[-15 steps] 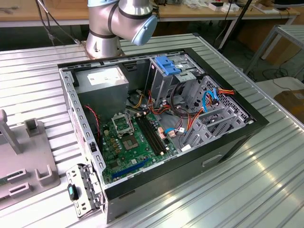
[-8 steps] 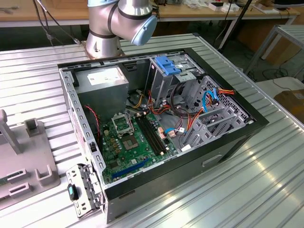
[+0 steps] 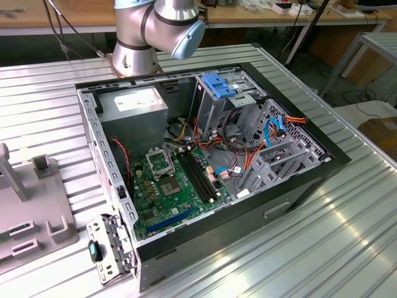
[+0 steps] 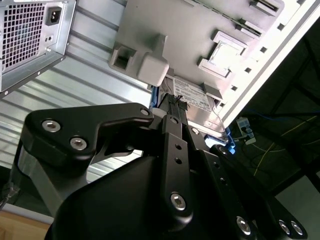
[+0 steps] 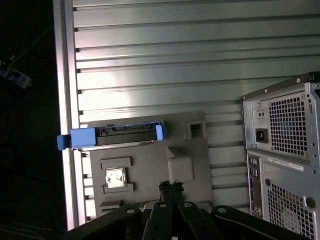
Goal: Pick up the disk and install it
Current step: 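Reach for the disk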
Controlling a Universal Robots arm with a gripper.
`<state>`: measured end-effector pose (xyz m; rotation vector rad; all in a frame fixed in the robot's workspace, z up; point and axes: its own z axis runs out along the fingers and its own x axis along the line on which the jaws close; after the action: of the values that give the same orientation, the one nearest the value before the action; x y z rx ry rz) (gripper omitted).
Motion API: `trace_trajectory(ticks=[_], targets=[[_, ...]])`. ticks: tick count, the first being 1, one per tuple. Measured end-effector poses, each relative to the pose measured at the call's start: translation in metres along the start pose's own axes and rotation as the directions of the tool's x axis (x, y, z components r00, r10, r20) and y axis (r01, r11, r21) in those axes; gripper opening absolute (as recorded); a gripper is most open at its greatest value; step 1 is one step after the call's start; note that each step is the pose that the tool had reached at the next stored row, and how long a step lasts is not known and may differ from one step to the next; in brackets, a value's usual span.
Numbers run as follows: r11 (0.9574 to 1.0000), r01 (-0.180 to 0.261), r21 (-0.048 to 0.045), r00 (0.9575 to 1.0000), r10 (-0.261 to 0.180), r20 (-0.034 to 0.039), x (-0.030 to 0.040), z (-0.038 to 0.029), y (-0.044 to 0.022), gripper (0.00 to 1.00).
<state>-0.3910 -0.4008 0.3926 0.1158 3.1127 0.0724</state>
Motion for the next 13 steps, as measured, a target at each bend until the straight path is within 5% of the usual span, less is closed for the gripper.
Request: trace_trajectory(ticks=[5,13], targets=[[1.0000,0.000,0.0000,1.0000,0.000,0.0000,0.0084,-0.0001,-0.0006,0.11],[1.0000,0.000,0.0000,1.0000,0.000,0.0000,0.0088,-0.0001,-0.0006,0.11]])
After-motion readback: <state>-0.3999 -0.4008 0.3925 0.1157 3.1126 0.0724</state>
